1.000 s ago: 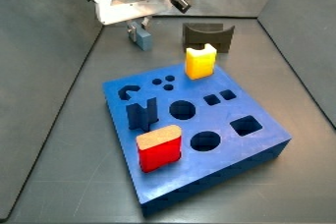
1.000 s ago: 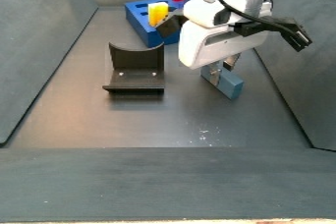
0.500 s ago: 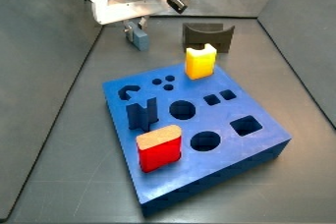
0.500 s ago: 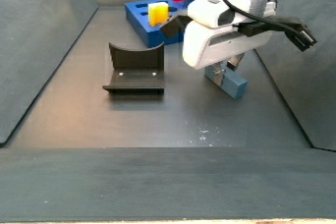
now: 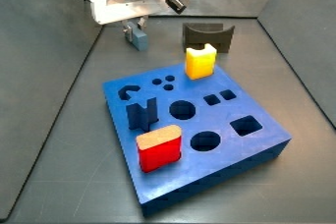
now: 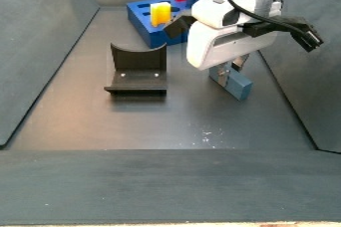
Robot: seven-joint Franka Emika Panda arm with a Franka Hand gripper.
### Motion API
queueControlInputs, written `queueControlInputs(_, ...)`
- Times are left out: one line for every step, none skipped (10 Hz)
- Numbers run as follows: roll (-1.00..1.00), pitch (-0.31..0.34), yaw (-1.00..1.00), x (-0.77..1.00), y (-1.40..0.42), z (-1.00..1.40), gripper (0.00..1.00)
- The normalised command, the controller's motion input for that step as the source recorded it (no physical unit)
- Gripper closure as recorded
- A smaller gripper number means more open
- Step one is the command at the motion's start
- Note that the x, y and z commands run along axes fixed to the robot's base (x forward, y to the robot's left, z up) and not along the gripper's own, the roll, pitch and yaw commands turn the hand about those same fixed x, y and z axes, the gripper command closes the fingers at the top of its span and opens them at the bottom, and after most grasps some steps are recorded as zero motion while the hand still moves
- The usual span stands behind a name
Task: Pick up the rectangle object. Place the rectangle object on the fixture. Regrasp the rectangle object. Move to above the board. Insert the rectangle object.
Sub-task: Pick up the rectangle object.
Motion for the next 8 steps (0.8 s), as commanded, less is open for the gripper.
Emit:
queueControlInputs(0.1,0.277,0.0,0.16,-0.07,0.3,1.0)
queueControlInputs(0.07,0.074,0.0,0.0,-0.06,0.58,1.0)
queueControlInputs(0.15,0.211,0.0,0.11,-0.04,0.1,1.0)
queueControlInputs(0.1,0.077,0.0,0.03,-0.01,0.01,1.0)
queueControlInputs(0.0,0.0,0.0,-0.03,0.0,0.0,1.0)
queueControlInputs(0.0,-0.034,-0.01,-0.11,0.0,0.0,1.0)
queueControlInputs(-0.01,-0.08,-0.04,-0.16,0.0,0.0,1.0)
queueControlInputs(0.0,0.0,-0.05,-0.01,-0.01,0.21,1.0)
